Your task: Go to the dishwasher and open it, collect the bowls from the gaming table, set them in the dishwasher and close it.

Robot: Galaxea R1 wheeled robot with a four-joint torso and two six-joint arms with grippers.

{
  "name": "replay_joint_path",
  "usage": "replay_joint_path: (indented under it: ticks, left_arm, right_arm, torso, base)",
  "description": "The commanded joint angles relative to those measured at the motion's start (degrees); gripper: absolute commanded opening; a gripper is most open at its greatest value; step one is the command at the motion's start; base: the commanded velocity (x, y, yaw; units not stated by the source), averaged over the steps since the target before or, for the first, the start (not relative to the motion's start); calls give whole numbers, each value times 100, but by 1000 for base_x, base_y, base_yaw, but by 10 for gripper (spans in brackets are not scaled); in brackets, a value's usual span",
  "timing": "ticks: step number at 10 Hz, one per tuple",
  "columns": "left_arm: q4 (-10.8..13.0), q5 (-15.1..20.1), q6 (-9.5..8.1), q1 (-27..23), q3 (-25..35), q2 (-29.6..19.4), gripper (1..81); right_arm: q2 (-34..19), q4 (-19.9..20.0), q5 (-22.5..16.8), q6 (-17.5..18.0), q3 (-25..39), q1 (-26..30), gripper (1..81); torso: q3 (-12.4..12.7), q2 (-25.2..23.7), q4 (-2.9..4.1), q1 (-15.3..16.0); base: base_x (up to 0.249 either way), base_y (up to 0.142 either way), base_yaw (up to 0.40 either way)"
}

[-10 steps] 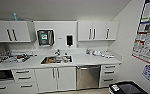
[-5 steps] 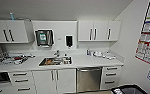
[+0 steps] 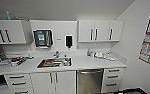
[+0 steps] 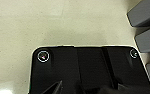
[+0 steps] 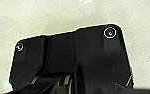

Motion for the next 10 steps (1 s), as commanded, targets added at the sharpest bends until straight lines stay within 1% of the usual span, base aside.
replay_joint_path:
  ticks: [1, 10]
  left_arm:
    - [0, 205, -19, -395, -8, 17, 811]
    - [0, 197, -19, -395, -8, 17, 811]
  right_arm:
    - [8, 15, -262, 14, -10, 384, 811]
    - [-1, 15, -262, 14, -19, 376, 811]
  torso:
    - [0, 0, 0, 0]
    - [-5, 6, 0, 11]
  base:
    - [150, 0, 0]
    - [150, 0, 0]
